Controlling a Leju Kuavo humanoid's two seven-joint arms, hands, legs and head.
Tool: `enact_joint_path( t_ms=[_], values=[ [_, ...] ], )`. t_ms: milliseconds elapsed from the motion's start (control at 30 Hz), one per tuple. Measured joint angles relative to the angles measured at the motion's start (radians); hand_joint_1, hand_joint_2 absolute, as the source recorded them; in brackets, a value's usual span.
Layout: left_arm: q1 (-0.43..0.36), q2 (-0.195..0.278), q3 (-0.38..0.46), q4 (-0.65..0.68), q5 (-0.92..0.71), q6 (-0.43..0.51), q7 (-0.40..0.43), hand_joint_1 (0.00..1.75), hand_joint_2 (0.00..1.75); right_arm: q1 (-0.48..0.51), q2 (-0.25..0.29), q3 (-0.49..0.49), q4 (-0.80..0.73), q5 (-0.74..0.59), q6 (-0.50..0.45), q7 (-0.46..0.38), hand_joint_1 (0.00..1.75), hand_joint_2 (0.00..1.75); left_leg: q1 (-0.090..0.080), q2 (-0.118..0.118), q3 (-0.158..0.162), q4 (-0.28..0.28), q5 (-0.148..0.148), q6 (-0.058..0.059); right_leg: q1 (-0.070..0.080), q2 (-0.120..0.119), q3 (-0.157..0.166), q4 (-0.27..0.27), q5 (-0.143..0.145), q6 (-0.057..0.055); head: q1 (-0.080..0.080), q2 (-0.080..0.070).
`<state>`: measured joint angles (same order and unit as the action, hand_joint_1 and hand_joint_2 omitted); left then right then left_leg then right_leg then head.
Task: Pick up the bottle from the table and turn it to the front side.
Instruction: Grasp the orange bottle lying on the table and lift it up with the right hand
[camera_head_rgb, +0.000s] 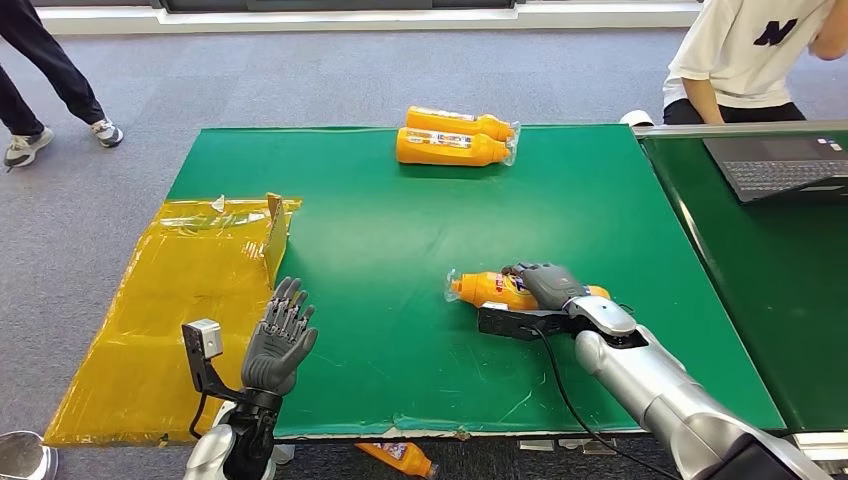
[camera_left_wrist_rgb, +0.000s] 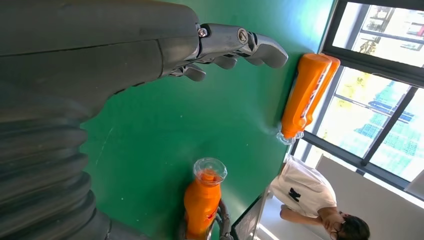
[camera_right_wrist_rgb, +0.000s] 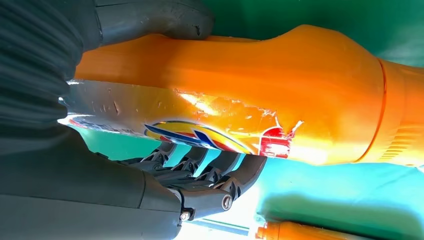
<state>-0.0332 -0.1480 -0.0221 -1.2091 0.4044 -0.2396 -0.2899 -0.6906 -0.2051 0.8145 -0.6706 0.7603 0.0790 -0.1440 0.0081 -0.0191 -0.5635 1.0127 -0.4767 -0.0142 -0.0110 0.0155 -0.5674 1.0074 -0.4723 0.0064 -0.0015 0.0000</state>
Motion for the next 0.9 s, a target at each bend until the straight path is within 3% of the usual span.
enact_joint_path(
  t_ms=[233,433,567,733,900],
  values=[
    [0.0,0.0,0.0,-0.001,-0.003,0.001,0.0,0.0,1.75,0.001,0.003,0.0,0.0,0.002,-0.005,-0.001,1.75,1.75,0.0,0.0,0.0,0.0,0.0,0.0,0.0,0.0,0.0,0.0,0.0,0.0,0.0,0.0],
    [0.007,0.0,0.0,-0.006,-0.026,0.01,-0.014,0.0,1.75,0.013,0.028,-0.01,-0.013,-0.004,-0.068,-0.024,1.75,1.75,0.0,0.0,-0.001,0.0,0.0,0.0,0.0,0.0,-0.001,0.0,0.0,-0.001,0.0,0.0],
    [0.013,0.0,0.0,-0.009,-0.049,0.016,-0.034,0.0,0.0,0.027,0.043,-0.044,-0.067,-0.039,-0.105,-0.05,1.75,1.75,0.0,0.0,-0.001,0.0,0.0,0.0,0.0,0.0,-0.001,0.0,0.0,-0.001,0.0,0.0],
    [0.016,0.0,0.0,-0.025,-0.131,0.138,-0.063,0.0,0.0,0.099,0.081,-0.17,-0.198,-0.179,-0.211,-0.155,1.75,1.75,0.001,0.0,-0.002,0.0,0.0,0.0,0.0,0.0,-0.002,0.0,0.0,-0.001,0.0,0.0],
    [0.016,-0.003,0.0,-0.05,-0.162,0.215,-0.049,0.0,0.0,0.158,0.121,-0.267,-0.307,-0.207,-0.222,-0.164,1.75,1.75,0.0,0.0,-0.003,0.0,0.0,0.0,0.0,0.0,-0.003,0.0,0.0,-0.001,0.0,0.0]
  ],
)
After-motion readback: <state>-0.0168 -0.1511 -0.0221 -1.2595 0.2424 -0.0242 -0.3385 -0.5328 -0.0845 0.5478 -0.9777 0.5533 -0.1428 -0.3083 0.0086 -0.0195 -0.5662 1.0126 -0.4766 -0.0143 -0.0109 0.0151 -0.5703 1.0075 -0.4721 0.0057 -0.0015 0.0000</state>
